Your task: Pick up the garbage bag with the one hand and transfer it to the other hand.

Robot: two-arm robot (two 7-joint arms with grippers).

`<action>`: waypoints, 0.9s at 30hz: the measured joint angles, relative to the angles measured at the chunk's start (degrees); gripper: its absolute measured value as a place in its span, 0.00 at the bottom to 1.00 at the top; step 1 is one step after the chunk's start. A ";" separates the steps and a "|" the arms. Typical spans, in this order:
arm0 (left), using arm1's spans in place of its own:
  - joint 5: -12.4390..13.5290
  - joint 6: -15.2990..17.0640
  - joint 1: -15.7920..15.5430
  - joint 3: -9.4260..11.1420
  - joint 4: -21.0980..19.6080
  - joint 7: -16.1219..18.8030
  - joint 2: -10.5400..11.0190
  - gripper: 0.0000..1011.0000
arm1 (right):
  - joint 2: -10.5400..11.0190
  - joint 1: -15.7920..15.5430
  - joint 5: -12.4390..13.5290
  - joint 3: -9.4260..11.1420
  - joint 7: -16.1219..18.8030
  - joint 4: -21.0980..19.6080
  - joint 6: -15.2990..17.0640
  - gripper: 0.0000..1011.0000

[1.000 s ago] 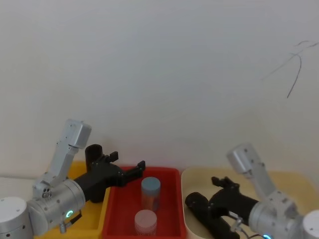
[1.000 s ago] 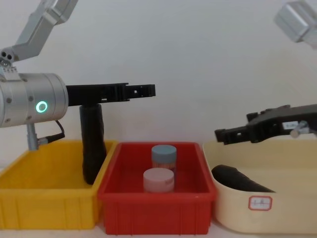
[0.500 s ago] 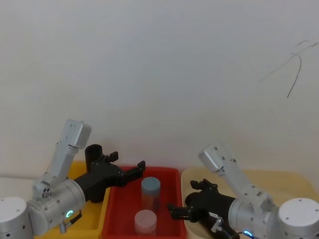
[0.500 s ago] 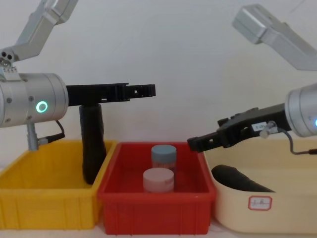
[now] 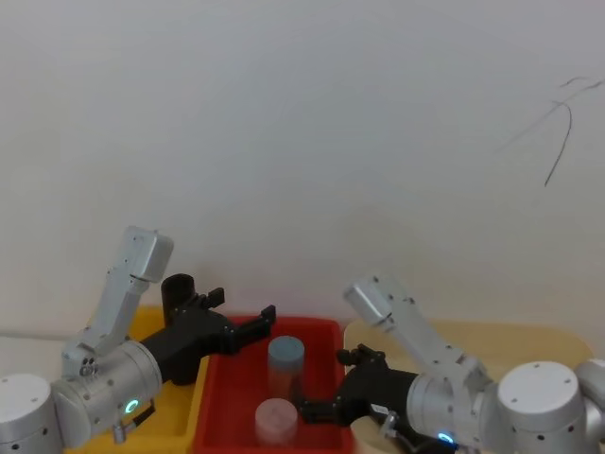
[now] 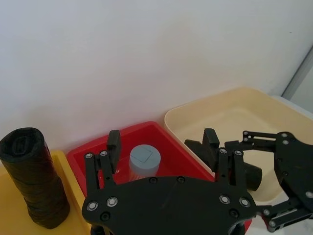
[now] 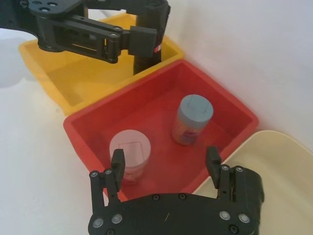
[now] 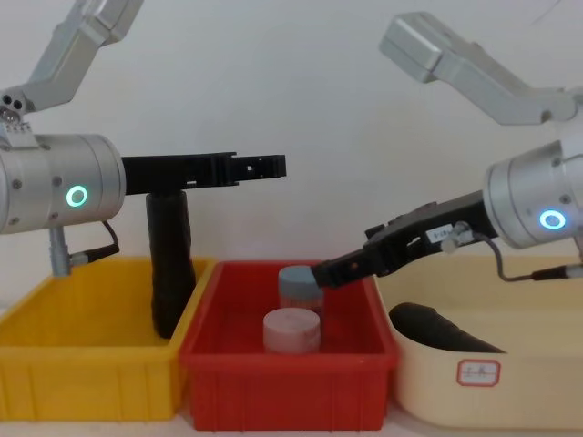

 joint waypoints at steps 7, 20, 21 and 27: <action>0.00 0.00 0.00 0.00 0.00 0.00 0.00 0.99 | -1.37 0.99 0.18 -0.33 0.50 2.17 0.43 0.99; 0.00 0.00 0.00 0.00 0.00 0.00 0.00 0.99 | -4.16 2.58 1.58 -0.45 0.64 7.47 0.58 0.99; 0.00 0.00 0.00 0.00 0.00 0.00 0.00 0.99 | -4.45 2.73 1.74 -0.48 0.64 8.09 0.61 0.99; 0.00 0.00 0.00 0.00 0.00 0.00 0.00 0.99 | -5.23 3.06 2.30 -0.56 0.64 9.77 0.85 0.99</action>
